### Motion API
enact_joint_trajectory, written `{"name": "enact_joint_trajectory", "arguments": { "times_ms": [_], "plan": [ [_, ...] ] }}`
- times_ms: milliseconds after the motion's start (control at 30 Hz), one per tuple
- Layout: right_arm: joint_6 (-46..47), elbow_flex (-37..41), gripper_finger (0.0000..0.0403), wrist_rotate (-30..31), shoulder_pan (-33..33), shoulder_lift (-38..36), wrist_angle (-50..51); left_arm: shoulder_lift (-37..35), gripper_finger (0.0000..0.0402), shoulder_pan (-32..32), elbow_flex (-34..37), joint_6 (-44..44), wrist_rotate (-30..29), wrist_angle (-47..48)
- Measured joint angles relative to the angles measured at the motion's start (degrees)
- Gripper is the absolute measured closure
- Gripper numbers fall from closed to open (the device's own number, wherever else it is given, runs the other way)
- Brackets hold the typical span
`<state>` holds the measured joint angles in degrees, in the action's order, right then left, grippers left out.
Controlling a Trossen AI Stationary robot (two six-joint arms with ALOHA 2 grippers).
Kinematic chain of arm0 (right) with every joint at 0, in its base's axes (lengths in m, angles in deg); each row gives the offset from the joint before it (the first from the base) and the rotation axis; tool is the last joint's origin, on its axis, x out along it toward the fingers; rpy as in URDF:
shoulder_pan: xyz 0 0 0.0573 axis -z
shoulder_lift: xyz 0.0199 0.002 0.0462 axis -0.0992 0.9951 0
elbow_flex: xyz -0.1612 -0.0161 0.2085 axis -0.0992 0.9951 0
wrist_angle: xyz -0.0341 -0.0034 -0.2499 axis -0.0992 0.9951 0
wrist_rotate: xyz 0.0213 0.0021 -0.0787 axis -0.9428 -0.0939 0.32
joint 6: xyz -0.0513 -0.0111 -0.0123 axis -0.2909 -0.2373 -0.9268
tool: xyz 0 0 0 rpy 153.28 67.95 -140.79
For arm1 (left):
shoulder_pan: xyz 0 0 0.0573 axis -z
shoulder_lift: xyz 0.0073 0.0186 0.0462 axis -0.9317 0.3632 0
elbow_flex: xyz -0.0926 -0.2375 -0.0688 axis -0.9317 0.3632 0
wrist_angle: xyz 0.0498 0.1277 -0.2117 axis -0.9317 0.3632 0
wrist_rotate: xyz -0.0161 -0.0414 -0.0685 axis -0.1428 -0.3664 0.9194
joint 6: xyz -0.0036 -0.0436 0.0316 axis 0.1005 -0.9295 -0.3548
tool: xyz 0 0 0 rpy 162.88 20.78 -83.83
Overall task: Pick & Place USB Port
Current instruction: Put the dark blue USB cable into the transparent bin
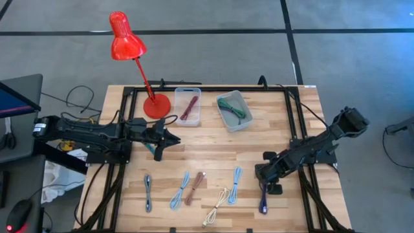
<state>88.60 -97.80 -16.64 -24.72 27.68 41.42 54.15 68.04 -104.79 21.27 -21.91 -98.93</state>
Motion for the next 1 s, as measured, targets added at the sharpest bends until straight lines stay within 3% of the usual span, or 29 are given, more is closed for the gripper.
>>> {"name": "enact_joint_trajectory", "arguments": {
  "times_ms": [67,633,1000],
  "plan": [
    [-0.52,0.0,0.0393,0.01,0.0,0.0,0.0,0.0,0.0344,0.0,0.0,0.0,0.0,0.0],
    [-5.29,-3.43,0.0402,0.49,0.84,0.0,2.6,0.0,0.0344,-0.01,0.0,0.0,0.0,0.0],
    [-10.28,-8.61,0.0403,11.33,5.21,-10.35,7.96,0.0,0.0344,0.0,0.0,0.0,0.0,-0.02]
  ]
}}
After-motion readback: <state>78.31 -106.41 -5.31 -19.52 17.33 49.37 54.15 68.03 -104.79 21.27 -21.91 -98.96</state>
